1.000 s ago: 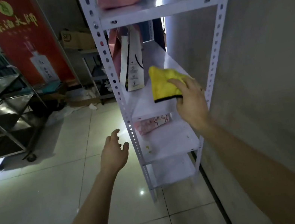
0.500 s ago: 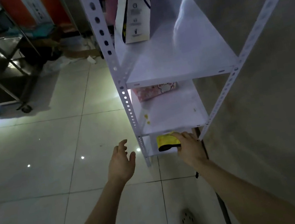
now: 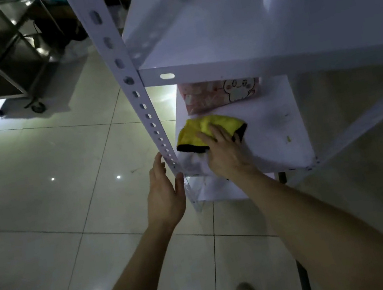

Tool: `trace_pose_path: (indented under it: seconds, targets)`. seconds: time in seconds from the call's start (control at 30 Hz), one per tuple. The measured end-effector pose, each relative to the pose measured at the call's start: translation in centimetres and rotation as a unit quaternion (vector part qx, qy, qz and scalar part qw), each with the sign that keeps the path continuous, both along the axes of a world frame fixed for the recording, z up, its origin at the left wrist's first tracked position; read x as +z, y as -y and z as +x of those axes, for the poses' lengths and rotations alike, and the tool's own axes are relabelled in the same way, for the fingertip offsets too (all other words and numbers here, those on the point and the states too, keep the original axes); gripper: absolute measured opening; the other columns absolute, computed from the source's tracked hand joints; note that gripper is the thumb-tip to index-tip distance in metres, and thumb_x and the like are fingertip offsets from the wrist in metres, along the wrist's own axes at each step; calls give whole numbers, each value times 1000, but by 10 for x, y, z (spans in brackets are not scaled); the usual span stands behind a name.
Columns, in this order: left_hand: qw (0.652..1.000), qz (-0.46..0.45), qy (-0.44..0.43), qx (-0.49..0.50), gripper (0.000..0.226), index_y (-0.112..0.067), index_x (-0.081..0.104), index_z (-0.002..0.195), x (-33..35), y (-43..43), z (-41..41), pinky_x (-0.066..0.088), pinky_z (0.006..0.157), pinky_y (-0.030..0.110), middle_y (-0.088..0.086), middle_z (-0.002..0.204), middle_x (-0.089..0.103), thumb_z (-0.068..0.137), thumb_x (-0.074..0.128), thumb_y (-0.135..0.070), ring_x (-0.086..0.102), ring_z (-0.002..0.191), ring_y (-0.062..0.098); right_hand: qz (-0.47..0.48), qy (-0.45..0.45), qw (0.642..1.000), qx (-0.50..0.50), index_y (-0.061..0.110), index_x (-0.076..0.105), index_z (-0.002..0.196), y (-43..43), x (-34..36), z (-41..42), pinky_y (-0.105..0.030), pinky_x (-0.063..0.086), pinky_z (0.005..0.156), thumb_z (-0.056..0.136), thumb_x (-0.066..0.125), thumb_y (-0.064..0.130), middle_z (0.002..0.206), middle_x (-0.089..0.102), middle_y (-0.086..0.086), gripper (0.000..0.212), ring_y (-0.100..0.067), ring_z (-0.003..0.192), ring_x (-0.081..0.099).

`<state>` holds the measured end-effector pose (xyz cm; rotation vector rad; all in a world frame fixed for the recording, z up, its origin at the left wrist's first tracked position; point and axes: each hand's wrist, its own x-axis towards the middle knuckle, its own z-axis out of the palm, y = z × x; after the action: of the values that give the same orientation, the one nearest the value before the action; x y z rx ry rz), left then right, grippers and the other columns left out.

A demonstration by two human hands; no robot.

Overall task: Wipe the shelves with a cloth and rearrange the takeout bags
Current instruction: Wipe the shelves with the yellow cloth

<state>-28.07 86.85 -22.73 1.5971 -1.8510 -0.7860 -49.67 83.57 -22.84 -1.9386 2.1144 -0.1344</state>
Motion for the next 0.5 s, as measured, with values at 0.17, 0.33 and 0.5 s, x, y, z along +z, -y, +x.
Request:
trace_pose_path:
  seconds: [0.17,0.33,0.5]
  targets:
    - [999,24,-28,-19,77,-22,28,166,-64,12,-3,47,104,30,0,156,50,101,68,-8,54,136,15,-47,9,999,8,41,38,161,-10,-57,-3,-59,16,125,105,41,55,176,19,6,57,-23,161,15]
    - [996,69,-51,-14,74,-10,35,160,-115,14,-9,50,111,41,8,152,54,97,72,0,55,140,25,-61,-24,998,-18,39,58,142,23,-47,-1,-58,38,108,104,39,63,153,43,-3,48,-33,142,37]
    - [995,68,-72,0,50,-21,40,145,-145,29,-18,47,73,26,-4,126,62,103,62,-5,64,107,21,-80,-88,993,-8,46,46,153,26,-61,9,-60,36,105,106,36,60,160,35,-11,50,-38,143,33]
